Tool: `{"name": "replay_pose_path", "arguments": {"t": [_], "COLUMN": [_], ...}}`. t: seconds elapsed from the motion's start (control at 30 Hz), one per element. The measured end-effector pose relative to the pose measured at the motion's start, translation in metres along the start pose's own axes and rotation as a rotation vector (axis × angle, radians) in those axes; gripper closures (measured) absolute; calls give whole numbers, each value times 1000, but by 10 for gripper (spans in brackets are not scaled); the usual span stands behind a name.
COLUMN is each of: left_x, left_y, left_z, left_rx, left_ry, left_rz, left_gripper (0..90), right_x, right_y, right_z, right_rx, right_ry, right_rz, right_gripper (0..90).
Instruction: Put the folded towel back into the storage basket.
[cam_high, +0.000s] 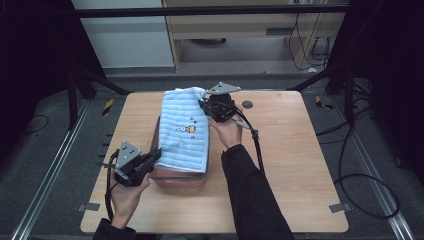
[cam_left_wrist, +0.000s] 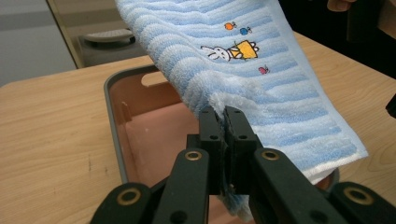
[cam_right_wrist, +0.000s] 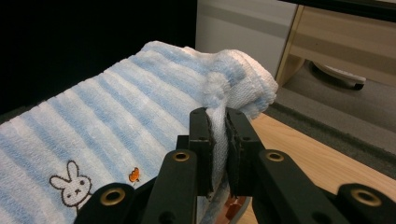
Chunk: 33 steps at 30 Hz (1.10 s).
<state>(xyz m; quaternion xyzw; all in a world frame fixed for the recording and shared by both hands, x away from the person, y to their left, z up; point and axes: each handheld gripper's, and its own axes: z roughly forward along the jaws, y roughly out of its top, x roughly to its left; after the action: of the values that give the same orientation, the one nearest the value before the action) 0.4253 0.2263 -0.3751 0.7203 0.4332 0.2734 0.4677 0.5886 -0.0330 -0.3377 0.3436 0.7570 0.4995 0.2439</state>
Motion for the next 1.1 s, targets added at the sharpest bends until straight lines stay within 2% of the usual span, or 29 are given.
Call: {"name": "replay_pose_path", "arguments": {"t": [0.5,1.1], "left_x": [9,9], "left_y": [-19,-39], "left_z": [20,30], "left_rx": [78,154], "left_ry": [32,47], "left_rz": [4,18], "left_gripper": [866,866], "right_x": [4,8], "right_y": [-20,-46], "right_z": [31,46], "right_rx": [49,101], "right_ry": [12,19], "right_rz": [1,17], "right_gripper": [824,823]}}
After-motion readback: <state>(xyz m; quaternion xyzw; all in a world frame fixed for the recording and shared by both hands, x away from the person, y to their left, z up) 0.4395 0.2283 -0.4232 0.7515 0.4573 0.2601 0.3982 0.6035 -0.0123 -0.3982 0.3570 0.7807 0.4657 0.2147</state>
